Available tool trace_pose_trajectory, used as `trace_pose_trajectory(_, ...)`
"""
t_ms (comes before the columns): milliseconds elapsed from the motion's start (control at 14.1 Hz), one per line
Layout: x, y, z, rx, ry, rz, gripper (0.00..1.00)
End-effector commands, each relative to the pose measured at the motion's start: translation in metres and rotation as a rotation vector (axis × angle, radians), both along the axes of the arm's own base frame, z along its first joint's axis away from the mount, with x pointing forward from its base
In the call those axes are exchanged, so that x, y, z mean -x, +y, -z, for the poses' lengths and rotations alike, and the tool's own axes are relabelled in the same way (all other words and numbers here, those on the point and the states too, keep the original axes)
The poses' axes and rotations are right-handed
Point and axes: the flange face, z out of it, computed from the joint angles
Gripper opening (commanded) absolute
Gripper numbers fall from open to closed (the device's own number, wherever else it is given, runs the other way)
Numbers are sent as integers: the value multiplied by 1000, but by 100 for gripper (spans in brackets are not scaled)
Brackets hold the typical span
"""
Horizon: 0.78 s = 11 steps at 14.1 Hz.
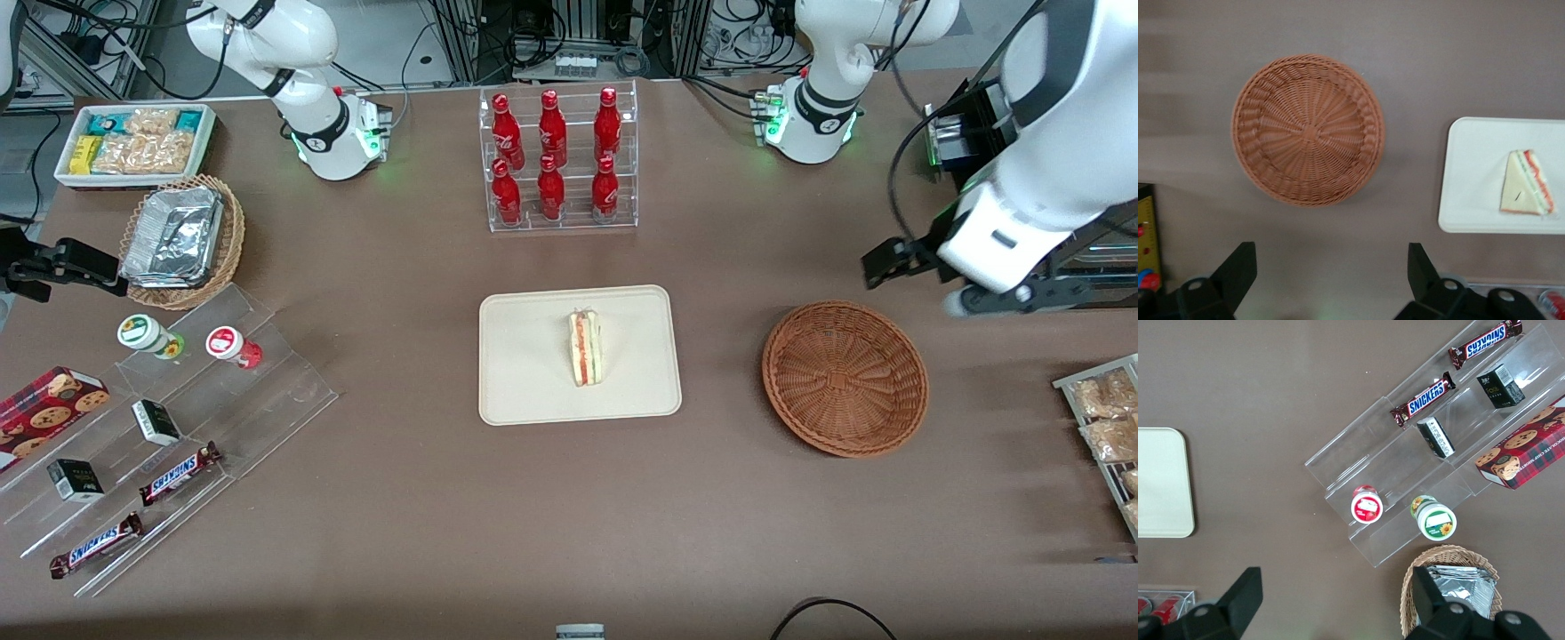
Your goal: Place sandwich from basket to tray
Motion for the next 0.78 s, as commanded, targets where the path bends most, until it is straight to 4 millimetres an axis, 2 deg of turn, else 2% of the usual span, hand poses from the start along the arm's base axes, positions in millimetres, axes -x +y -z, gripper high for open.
trace_pose_trajectory(0, 24, 6, -6, -37, 1, 37, 100)
trace_pose_trajectory(71, 29, 8, -6, -49, 1, 56, 100)
trace_pose_trajectory(213, 32, 36, -8, -46, 0, 52, 100)
trace_pose_trajectory(355, 33, 53, -14, -36, -10, 73, 100)
trace_pose_trajectory(709, 16, 74, -23, -30, -35, 30, 100)
